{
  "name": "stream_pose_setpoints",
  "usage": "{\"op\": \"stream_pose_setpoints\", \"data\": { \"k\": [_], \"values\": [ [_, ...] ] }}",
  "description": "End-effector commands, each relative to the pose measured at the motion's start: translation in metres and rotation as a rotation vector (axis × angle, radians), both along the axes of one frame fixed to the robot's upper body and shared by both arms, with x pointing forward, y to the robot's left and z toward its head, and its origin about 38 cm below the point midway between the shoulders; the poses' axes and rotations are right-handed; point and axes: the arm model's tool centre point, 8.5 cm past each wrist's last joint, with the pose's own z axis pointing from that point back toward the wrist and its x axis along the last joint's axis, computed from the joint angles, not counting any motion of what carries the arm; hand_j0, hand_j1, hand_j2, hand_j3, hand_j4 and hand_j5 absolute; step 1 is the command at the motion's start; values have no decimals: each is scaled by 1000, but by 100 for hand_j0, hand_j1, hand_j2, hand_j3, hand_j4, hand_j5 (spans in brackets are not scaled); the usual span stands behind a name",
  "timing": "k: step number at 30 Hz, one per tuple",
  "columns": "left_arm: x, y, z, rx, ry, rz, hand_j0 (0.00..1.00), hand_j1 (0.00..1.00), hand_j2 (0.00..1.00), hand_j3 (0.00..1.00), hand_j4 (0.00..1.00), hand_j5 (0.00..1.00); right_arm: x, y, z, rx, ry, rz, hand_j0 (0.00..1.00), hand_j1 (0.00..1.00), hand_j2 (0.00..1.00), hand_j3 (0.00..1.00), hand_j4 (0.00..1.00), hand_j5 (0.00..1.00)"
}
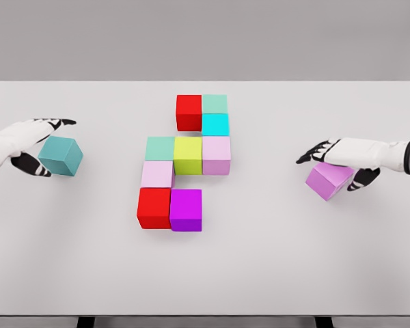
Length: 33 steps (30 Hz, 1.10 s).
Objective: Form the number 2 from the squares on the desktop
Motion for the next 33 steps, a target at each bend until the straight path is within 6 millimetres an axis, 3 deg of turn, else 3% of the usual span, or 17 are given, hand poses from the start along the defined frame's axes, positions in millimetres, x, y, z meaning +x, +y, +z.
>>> {"op": "stream_pose_setpoints", "data": {
  "k": [1,6,8,13,18,21,28,31,33],
  "values": [
    [0,-6,-8,9,6,-10,100,100,100,100,100,100,1,-1,-10,-10,21,-12,99,99,99,99,99,99],
    [3,-9,-19,11,21,-1,100,100,100,100,100,100,0,-3,-12,-10,27,-19,55,55,55,55,55,55],
    [8,-10,-22,8,20,7,100,100,100,100,100,100,0,-3,-11,-7,26,-18,46,46,46,46,46,46],
    [9,-8,-23,20,20,10,100,100,100,100,100,100,5,1,7,-1,-18,-1,44,44,44,44,44,44],
    [10,-6,-26,26,29,17,99,99,99,99,99,99,-12,57,53,45,-154,186,44,44,44,44,44,44],
    [12,-4,-27,30,29,23,99,99,99,99,99,99,-27,83,66,62,-193,277,44,44,44,44,44,44],
    [14,-5,-28,34,28,23,96,96,96,96,96,96,-52,126,61,103,-187,417,48,48,48,48,48,48],
    [14,-4,-29,34,29,24,93,93,93,93,93,93,-58,160,47,153,-155,484,48,48,48,48,48,48],
    [14,-4,-28,34,27,24,88,88,88,88,88,88,-62,171,41,166,-137,512,48,48,48,48,48,48]
  ]
}}
